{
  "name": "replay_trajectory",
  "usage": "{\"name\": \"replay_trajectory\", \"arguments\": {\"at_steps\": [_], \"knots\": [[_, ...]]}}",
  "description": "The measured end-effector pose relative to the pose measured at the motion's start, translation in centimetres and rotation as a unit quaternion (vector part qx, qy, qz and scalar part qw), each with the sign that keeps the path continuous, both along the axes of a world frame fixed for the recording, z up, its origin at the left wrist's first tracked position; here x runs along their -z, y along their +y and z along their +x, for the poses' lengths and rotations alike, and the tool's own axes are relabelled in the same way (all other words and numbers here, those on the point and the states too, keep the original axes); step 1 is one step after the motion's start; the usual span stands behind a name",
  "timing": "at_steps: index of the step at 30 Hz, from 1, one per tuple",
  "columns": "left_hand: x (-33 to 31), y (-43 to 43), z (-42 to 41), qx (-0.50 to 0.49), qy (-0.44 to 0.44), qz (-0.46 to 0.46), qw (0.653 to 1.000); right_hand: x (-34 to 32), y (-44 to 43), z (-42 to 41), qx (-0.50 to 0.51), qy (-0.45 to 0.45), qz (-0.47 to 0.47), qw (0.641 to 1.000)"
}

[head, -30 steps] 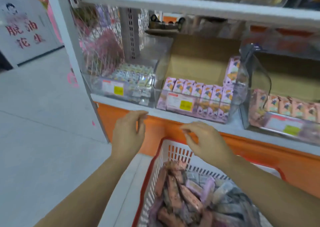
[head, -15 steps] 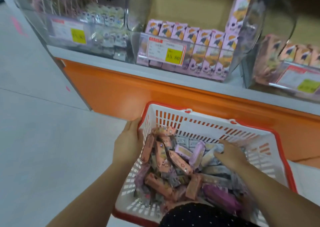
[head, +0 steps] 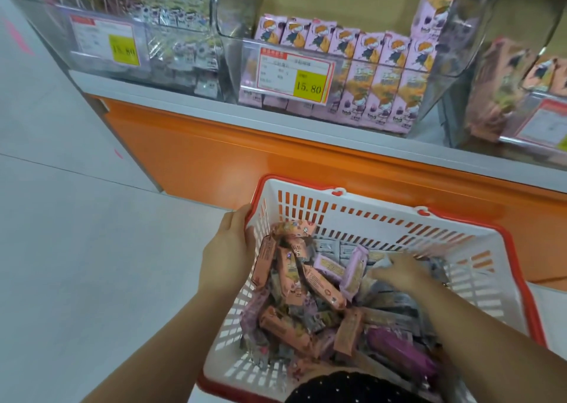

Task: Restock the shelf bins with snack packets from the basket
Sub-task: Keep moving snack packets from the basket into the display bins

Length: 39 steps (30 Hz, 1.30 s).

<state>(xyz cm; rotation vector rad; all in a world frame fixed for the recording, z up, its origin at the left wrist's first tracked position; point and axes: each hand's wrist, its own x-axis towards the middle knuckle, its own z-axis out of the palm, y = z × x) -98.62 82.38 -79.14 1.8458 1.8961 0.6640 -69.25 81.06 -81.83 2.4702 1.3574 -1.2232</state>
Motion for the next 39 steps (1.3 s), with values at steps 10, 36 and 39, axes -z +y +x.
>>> {"name": "replay_trajectory", "arguments": {"at_steps": [10,36,39], "knots": [[-1.4,-0.4,0.0,0.012,0.050,-0.051,0.997,-12.1,0.2,-2.4,-0.266,-0.002,0.089,0.960],[-19.2,-4.3,-4.0,0.176,-0.313,-0.002,0.933,-28.6,-2.9,-11.7,-0.348,0.129,0.372,0.851],[-19.5,-4.3,-3.3,-0.017,-0.387,0.076,0.919,-27.9,-3.3,-13.6,-0.282,0.139,0.440,0.841]]}}
